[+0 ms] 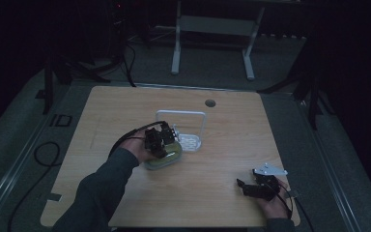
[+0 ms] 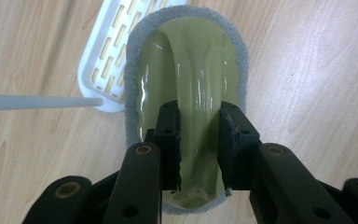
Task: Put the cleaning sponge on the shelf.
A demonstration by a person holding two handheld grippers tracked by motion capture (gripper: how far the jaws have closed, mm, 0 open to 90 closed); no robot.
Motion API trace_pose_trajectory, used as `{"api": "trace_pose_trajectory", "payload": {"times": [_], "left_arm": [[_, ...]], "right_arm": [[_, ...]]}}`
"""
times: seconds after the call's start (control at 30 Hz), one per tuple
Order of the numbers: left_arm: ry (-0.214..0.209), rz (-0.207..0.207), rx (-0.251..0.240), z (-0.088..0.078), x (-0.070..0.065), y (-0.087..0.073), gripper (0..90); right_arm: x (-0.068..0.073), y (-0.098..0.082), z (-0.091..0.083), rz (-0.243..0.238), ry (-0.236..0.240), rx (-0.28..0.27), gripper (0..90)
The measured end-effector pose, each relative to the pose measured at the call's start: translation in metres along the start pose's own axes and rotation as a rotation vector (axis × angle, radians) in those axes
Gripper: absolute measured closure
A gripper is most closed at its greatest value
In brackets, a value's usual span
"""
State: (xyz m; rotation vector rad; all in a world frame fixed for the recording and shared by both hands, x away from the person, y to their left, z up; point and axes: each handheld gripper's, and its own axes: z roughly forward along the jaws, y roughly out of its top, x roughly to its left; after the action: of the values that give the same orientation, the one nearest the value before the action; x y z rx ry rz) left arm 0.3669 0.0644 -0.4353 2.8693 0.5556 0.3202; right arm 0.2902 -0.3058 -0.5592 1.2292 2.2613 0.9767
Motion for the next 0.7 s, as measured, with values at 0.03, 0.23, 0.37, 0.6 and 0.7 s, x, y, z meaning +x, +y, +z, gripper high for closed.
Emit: {"api": "trace_pose_trajectory", "payload": {"times": [0.03, 0.23, 0.37, 0.6, 0.7], "left_arm": [[0.001, 0.002, -0.003, 0.0, 0.0003, 0.0004, 71.7], [0.007, 0.032, -0.014, -0.0016, 0.0016, 0.0027, 71.7], [0.009, 0.059, -0.032, -0.0025, 0.0029, 0.0053, 71.7], [-0.007, 0.092, -0.038, -0.0011, 0.0052, 0.0067, 71.7], [-0.007, 0.124, -0.043, 0.0003, 0.0047, 0.0082, 71.7]], "right_arm": [[0.0001, 0.0, 0.0, 0.001, 0.0, 0.001, 19.3], [0.0, 0.0, 0.0001, 0.0, 0.0, -0.001, 19.3], [0.0, 0.0, 0.0, 0.0, 0.0, 0.0, 19.3], [-0.0002, 0.0, 0.0001, -0.002, -0.001, -0.001, 19.3], [-0.0001, 0.0, 0.0, -0.002, 0.0, -0.001, 19.3]]}}
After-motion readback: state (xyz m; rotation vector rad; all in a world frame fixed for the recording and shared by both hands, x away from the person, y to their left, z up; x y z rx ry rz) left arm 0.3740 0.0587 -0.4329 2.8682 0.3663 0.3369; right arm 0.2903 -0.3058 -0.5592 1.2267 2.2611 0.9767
